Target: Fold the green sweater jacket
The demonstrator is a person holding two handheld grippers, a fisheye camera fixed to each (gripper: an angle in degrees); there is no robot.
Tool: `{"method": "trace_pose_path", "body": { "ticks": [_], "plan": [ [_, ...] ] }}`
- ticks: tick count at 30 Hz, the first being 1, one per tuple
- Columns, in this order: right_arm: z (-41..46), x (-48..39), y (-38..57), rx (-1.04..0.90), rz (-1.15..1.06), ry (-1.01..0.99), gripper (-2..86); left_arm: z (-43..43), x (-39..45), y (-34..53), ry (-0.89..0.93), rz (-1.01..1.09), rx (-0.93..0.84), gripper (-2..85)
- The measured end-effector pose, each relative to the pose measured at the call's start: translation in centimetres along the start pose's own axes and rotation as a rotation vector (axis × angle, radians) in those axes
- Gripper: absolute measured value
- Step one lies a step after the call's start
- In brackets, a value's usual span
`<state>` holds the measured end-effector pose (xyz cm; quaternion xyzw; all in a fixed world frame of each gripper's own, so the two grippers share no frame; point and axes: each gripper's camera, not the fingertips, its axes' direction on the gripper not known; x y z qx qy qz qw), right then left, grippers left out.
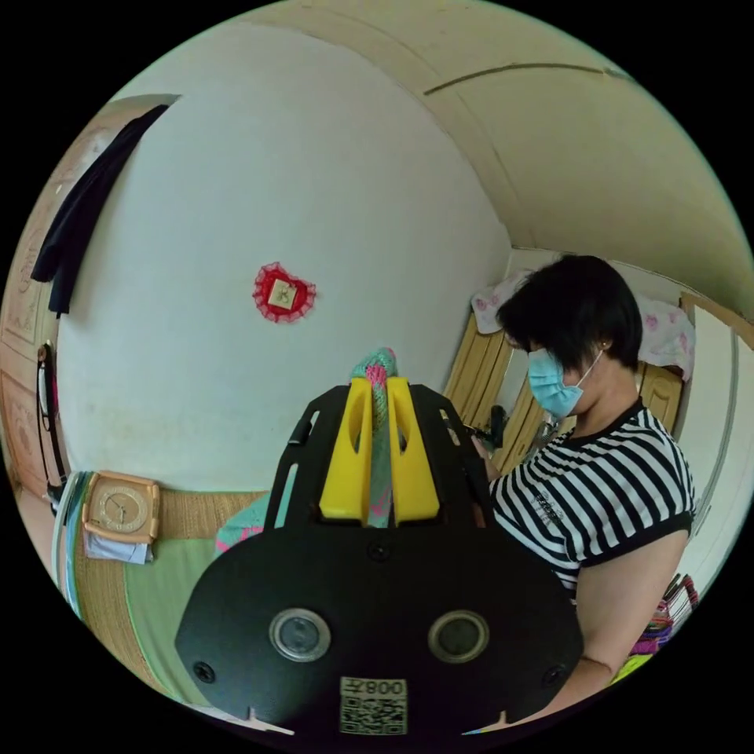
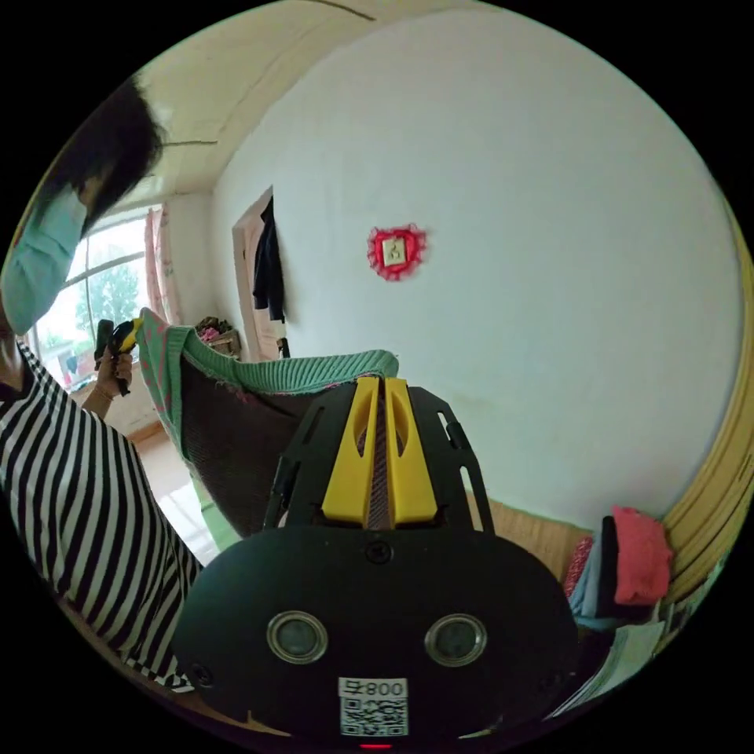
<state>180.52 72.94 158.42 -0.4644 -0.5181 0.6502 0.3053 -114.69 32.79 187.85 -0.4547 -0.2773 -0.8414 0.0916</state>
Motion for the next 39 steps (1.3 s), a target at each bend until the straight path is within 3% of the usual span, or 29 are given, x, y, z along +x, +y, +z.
{"method": "trace_pose_path", "body": {
  "ticks": [8,13,19,23,25,27,29,34,39],
  "plan": [
    [-8.7,-4.8,-2.7,0.143,-0.099,0.168,0.7,-1.9,-6.2,-5.4,0.025,0.105,0.025,3.0],
    [-7.9,-4.2,-4.2,0.116,-0.11,0.269,0.8,0.4,-14.9,-8.9,0.065,0.052,-0.024,3.3],
    [5.5,5.5,-5.9,-0.127,0.024,0.225,1.5,10.0,-31.8,-11.1,-0.048,-0.188,-0.274,3.9],
    [21.8,15.2,-4.9,-0.477,0.18,0.159,2.9,17.8,-45.4,-9.3,-0.16,-0.398,-0.406,5.3],
    [29.2,18.9,-2.6,-0.677,0.262,0.189,3.0,21.5,-54.2,-5.8,-0.241,-0.608,-0.463,6.5],
    [37.3,22.3,2.3,-0.903,0.327,0.306,2.2,23.0,-59.1,-2.5,-0.299,-0.693,-0.513,6.5],
    [41.8,23.8,6.5,-1.011,0.359,0.319,2.3,23.1,-62.9,1.5,-0.334,-0.792,-0.516,6.1],
    [49.8,24.7,17.9,-1.118,0.415,0.116,4.1,21.0,-70.3,15.0,-0.329,-1.07,-0.717,6.5],
    [56.9,21.1,28.4,-1.246,0.409,-0.173,5.5,20.4,-74.4,22.6,-0.328,-1.232,-0.888,7.1]
  ]
}}
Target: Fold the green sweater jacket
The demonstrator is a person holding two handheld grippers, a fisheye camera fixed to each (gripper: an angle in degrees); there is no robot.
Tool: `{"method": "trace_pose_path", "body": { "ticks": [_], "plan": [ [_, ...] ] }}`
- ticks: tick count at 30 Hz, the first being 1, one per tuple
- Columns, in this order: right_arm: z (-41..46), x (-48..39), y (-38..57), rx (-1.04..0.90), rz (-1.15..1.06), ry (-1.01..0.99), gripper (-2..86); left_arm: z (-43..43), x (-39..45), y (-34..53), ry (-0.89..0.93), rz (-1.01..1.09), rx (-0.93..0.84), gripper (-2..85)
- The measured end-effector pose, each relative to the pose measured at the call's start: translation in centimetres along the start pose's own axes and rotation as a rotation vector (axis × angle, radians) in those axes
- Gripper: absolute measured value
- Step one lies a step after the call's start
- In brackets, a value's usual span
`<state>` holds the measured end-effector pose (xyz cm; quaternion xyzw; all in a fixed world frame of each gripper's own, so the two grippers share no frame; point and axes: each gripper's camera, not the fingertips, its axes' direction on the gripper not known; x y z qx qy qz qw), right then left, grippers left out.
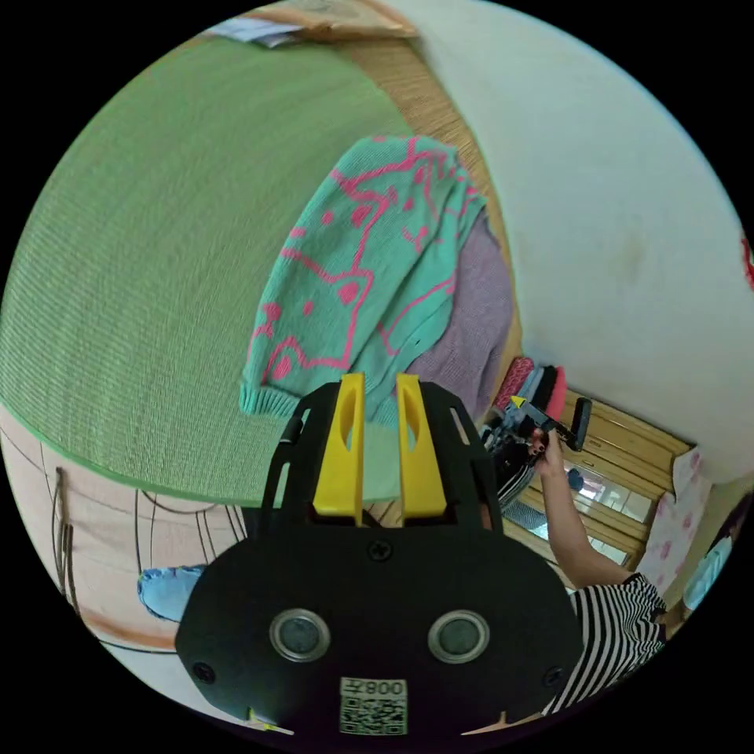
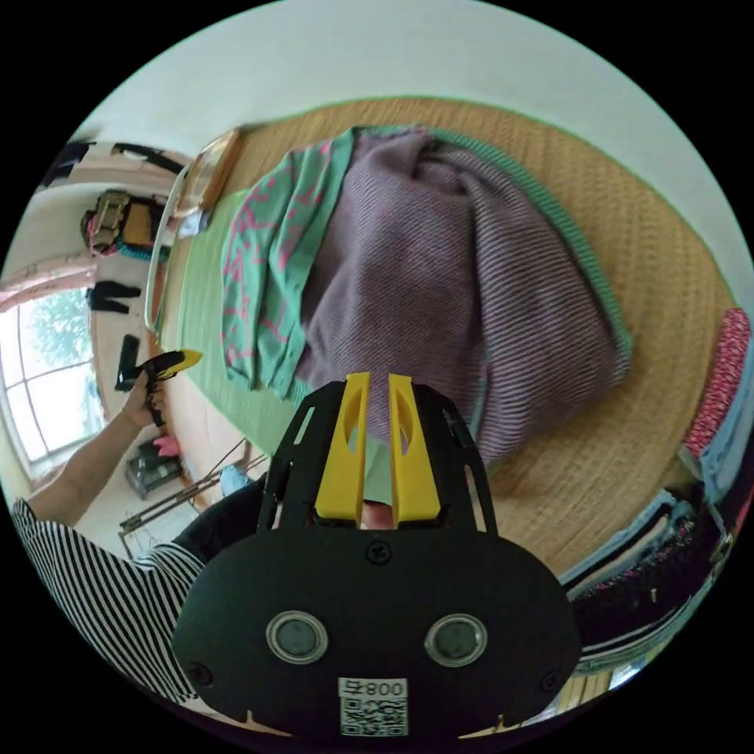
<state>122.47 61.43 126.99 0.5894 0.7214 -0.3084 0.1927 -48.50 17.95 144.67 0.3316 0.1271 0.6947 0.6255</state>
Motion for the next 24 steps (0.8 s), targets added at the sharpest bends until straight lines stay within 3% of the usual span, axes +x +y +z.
{"method": "trace_pose_path", "body": {
  "ticks": [9,15,19,24],
  "plan": [
    [16.0,-5.7,-8.7,-0.173,-0.367,0.029,8.5,3.5,0.0,-12.7,-0.272,0.216,-0.128,7.8],
    [22.2,-4.1,-14.3,-0.209,-0.449,0.169,6.1,5.7,0.2,-18.7,-0.535,0.408,-0.212,4.6],
    [24.1,-1.8,-16.5,-0.203,-0.465,0.223,2.0,5.0,-1.3,-21.5,-0.538,0.466,-0.241,2.2],
    [26.0,2.1,-19.5,-0.255,-0.444,0.111,0.5,3.9,-3.9,-23.3,-0.537,0.449,-0.279,1.4]
  ]
}}
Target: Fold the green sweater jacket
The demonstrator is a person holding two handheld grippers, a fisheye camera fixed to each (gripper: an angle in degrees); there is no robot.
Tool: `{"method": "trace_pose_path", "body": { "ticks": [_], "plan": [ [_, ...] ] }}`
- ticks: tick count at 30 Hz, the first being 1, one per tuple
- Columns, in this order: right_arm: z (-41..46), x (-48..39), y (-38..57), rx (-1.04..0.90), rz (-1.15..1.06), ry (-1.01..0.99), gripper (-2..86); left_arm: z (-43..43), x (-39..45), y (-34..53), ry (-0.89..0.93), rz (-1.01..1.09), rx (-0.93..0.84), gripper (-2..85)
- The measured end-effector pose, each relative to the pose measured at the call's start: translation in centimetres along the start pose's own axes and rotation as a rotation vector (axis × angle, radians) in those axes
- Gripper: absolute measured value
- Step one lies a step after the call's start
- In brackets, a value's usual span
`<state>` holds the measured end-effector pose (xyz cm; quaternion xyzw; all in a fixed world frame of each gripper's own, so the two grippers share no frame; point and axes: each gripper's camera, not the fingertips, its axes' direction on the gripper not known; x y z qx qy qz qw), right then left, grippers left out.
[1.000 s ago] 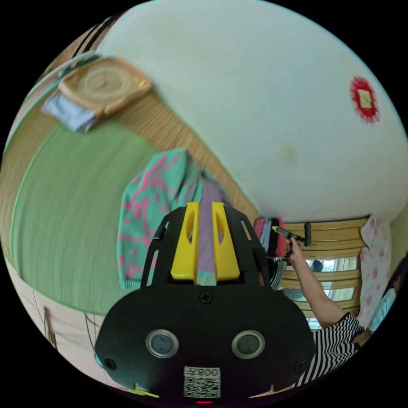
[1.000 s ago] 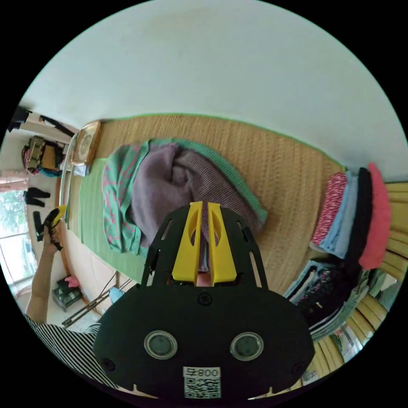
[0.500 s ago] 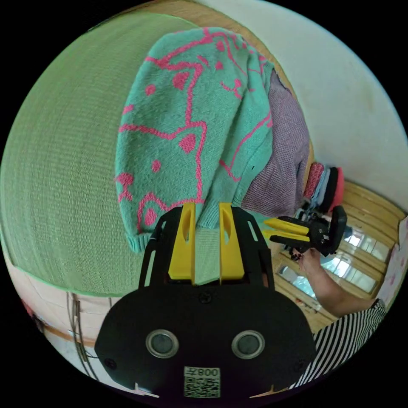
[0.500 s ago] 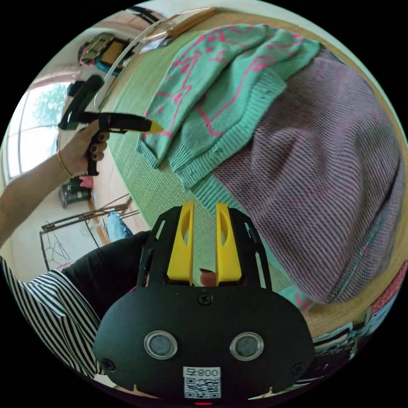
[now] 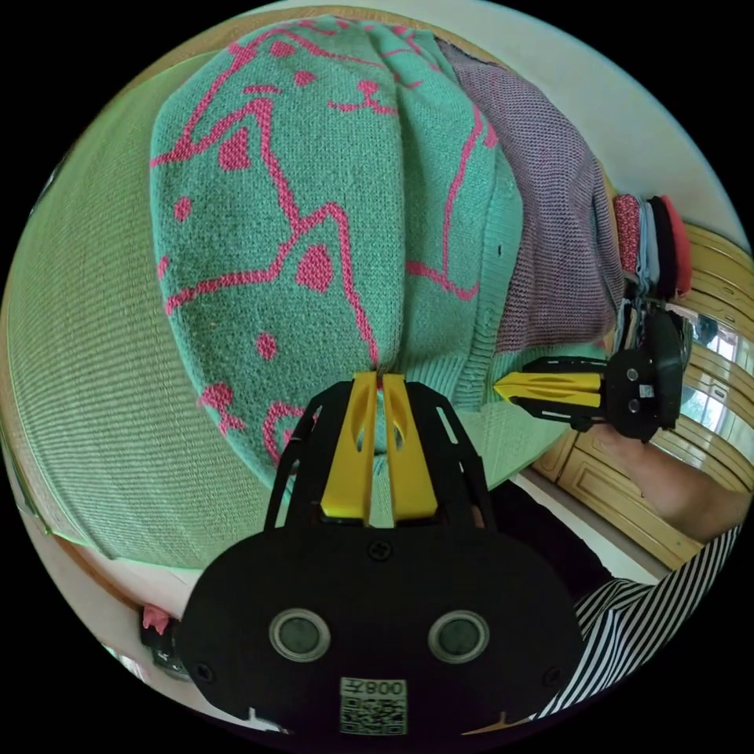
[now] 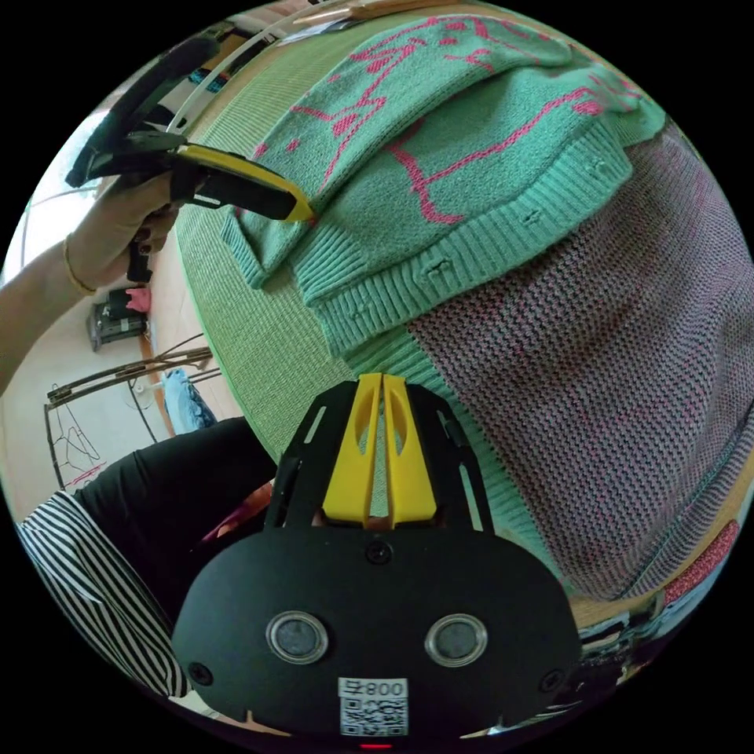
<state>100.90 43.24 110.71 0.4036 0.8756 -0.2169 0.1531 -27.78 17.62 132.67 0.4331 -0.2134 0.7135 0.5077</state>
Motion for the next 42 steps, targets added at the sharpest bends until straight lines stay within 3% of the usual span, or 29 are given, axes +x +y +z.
{"method": "trace_pose_path", "body": {
  "ticks": [6,10,15,18,23,30,37,40,42],
  "plan": [
    [3.5,2.0,0.3,-0.061,-0.067,-0.101,0.7,1.3,-3.9,2.6,-0.013,-0.041,-0.116,1.4],
    [2.8,6.4,1.7,0.038,0.048,-0.228,2.0,-0.6,-5.3,2.9,-0.027,-0.054,-0.037,1.7],
    [-1.7,16.5,8.4,0.332,0.283,-0.38,5.3,-2.9,-4.9,0.1,-0.055,0.027,0.045,1.4],
    [-3.9,22.9,13.8,0.476,0.467,-0.346,6.1,-4.0,-4.7,-1.7,-0.058,0.034,0.078,1.0],
    [-4.8,34.4,22.3,0.682,0.815,-0.272,7.8,-4.1,-4.0,-4.0,0.066,0.123,0.089,1.4],
    [-2.2,48.0,26.6,0.861,1.083,-0.421,7.9,-2.4,-2.2,-7.3,0.195,0.232,0.044,1.1],
    [-1.0,51.2,26.2,0.881,1.065,-0.512,3.5,-2.3,-2.8,-8.3,0.316,0.227,0.052,0.5],
    [-3.5,49.6,26.0,1.043,0.871,-0.554,2.6,-3.2,-3.4,-8.1,0.358,0.218,0.077,0.5],
    [-7.1,46.1,23.9,1.099,0.625,-0.536,2.3,-4.0,-3.9,-7.7,0.382,0.212,0.098,0.6]
  ]
}}
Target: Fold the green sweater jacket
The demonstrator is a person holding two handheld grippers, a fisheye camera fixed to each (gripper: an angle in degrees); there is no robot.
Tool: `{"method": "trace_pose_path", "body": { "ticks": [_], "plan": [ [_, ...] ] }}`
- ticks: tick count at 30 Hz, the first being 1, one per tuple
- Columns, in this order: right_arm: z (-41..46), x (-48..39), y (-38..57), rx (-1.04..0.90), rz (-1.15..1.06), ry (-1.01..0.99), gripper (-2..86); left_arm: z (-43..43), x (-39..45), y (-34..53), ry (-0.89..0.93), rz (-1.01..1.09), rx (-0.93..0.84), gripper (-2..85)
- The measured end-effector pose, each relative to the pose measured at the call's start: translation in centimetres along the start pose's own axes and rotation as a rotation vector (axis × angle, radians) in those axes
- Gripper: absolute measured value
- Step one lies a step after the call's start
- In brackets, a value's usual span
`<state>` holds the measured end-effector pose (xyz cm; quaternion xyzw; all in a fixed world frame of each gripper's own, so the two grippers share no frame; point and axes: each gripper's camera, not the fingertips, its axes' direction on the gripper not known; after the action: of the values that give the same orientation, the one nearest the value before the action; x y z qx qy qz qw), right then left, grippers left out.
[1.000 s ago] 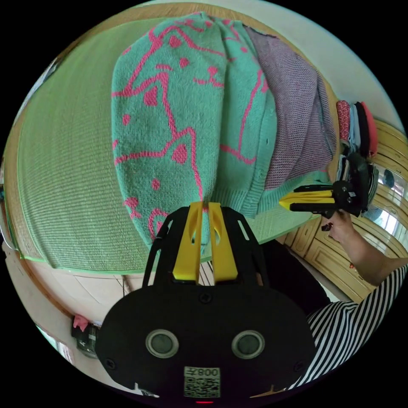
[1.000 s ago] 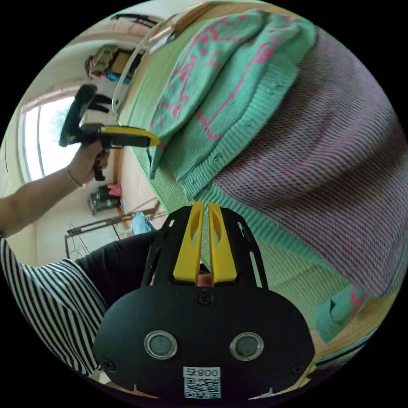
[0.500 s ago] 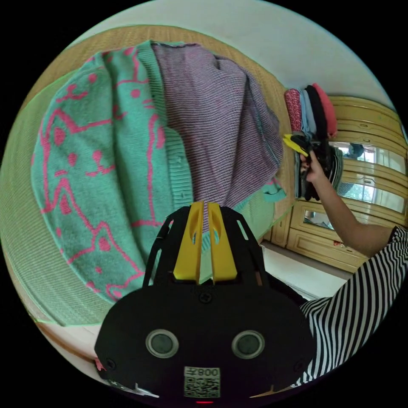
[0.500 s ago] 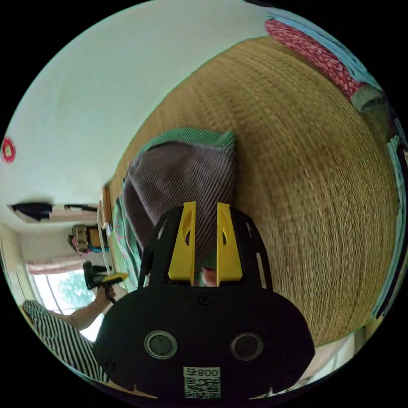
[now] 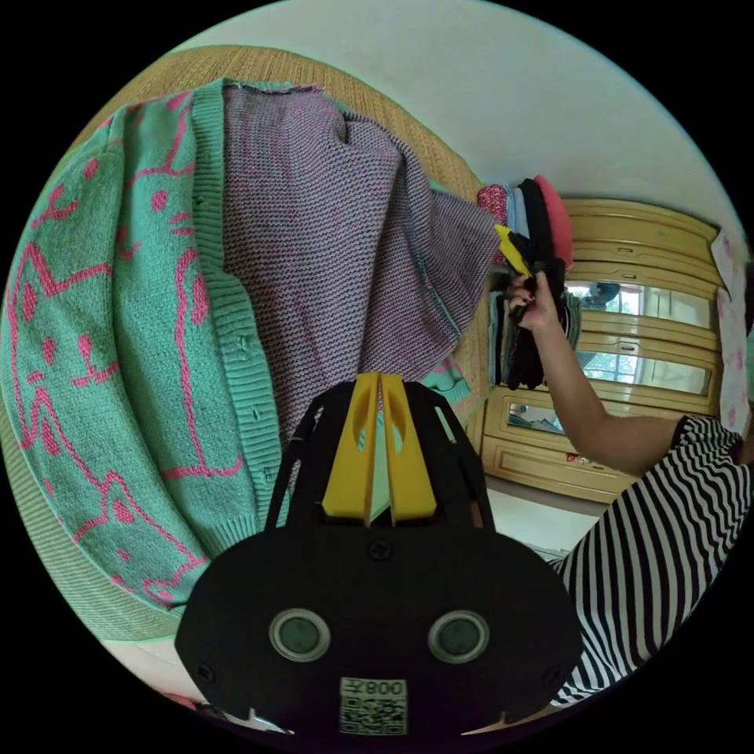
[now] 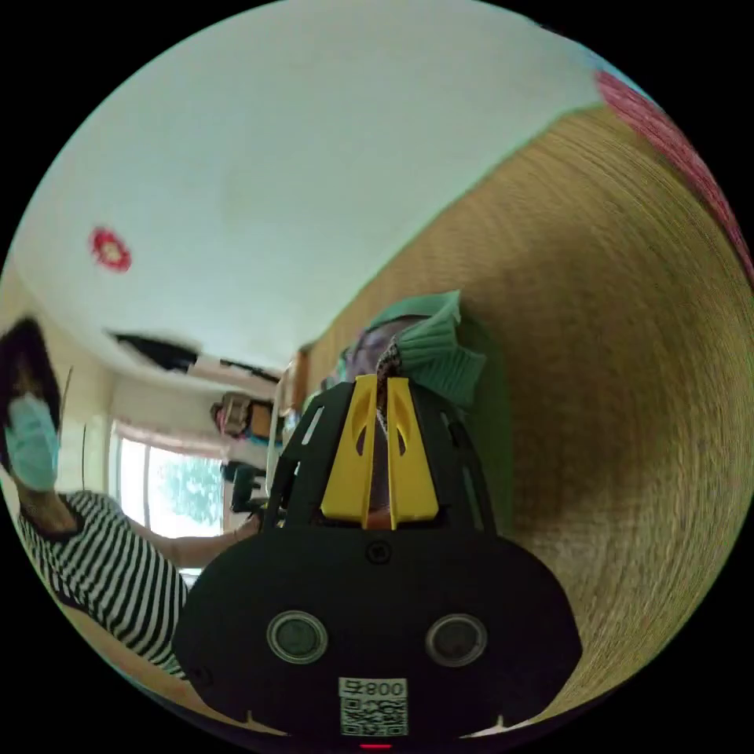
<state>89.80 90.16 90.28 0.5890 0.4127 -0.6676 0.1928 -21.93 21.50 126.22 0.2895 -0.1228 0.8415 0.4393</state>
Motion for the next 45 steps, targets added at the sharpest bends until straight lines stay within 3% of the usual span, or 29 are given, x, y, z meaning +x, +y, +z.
{"method": "trace_pose_path", "body": {
  "ticks": [4,8,12,15,19,24,30,34,39,42,45],
  "plan": [
    [4.9,-9.4,1.0,-0.184,-0.319,-0.14,2.2,-2.8,-0.5,1.9,0.074,-0.037,0.082,1.5],
    [14.8,-14.2,6.6,-0.564,-0.505,-0.115,2.4,-4.9,-2.1,4.6,0.142,-0.132,0.159,3.2],
    [22.1,-10.5,11.8,-0.796,-0.319,-0.102,2.8,-4.8,-5.4,8.1,0.216,-0.317,0.207,5.6],
    [23.6,-9.0,13.8,-0.836,-0.23,-0.076,3.0,-3.4,-6.7,9.3,0.271,-0.392,0.201,6.5],
    [22.6,-9.2,14.0,-0.808,-0.212,-0.102,2.9,-1.7,-6.2,8.7,0.274,-0.387,0.154,7.4],
    [24.4,-11.4,16.7,-0.914,-0.248,-0.079,2.3,-0.5,-5.3,7.9,0.344,-0.395,0.158,8.5],
    [26.2,-12.1,20.6,-1.074,-0.267,0.065,2.3,-1.3,-3.3,10.1,0.177,-0.407,0.096,8.6],
    [22.9,-12.9,20.2,-0.948,-0.234,0.162,4.5,-5.5,-2.6,12.5,-0.062,-0.468,0.198,9.0],
    [14.7,-12.2,14.7,-0.549,-0.172,0.623,7.8,-7.1,-0.8,11.8,-0.321,-0.417,0.153,10.0],
    [13.7,-10.7,12.2,-0.473,-0.129,0.784,9.0,-4.8,1.4,10.3,-0.427,-0.317,0.055,9.8],
    [15.3,-9.2,11.3,-0.518,-0.09,0.822,9.4,-3.0,3.7,9.8,-0.575,-0.255,-0.017,8.5]
  ]
}}
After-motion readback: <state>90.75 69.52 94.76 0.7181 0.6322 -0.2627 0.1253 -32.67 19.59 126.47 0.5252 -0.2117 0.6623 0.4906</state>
